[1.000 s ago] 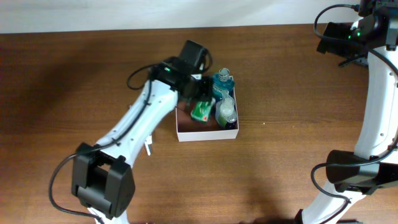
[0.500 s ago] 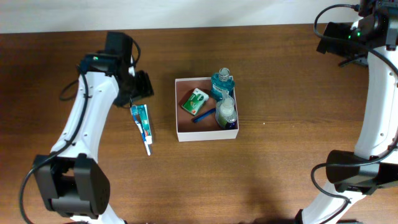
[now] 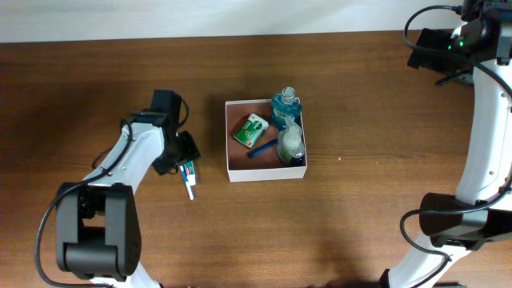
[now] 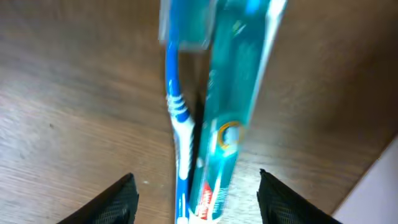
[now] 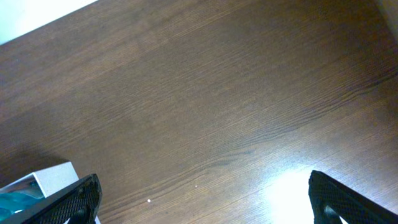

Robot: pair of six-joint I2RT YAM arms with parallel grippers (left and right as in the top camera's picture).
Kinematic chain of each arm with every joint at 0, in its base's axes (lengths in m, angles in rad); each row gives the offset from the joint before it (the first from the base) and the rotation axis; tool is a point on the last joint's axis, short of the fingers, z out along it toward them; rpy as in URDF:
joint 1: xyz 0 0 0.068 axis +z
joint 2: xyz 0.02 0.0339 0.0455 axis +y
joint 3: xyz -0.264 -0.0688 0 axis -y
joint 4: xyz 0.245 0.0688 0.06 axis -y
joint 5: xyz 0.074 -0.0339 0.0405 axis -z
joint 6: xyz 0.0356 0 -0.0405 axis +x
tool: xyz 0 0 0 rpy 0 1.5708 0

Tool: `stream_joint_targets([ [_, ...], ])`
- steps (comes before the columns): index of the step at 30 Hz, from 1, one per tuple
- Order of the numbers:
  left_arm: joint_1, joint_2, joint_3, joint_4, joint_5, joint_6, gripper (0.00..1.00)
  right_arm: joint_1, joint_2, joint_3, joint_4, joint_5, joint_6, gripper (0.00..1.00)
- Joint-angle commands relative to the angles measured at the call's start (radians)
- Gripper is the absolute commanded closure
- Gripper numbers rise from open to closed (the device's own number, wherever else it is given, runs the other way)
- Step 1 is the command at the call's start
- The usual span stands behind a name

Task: Pack container
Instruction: 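Move the left gripper back over the toothbrush and toothpaste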

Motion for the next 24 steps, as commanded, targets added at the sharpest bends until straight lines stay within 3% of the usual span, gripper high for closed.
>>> stream_joint_targets([
  [1, 0.024, -0.002, -0.047, 0.010, 0.023, -0.077, 0.37, -0.006, 0.000, 0.006, 0.003, -0.002, 0.001, 0.01],
  [12, 0.039, -0.002, -0.051, 0.060, 0.024, -0.089, 0.44, -0.006, 0.000, 0.006, 0.003, -0.002, 0.001, 0.01],
  [13, 0.039, -0.002, -0.051, 0.084, 0.017, -0.089, 0.50, -0.006, 0.000, 0.006, 0.003, -0.002, 0.001, 0.01],
  [15, 0.039, -0.002, -0.051, 0.107, 0.003, -0.089, 0.52, -0.006, 0.000, 0.006, 0.003, -0.002, 0.001, 0.01],
  [24, 0.043, -0.002, -0.051, 0.111, -0.038, -0.089, 0.52, -0.006, 0.000, 0.006, 0.003, -0.002, 0.001, 0.01],
])
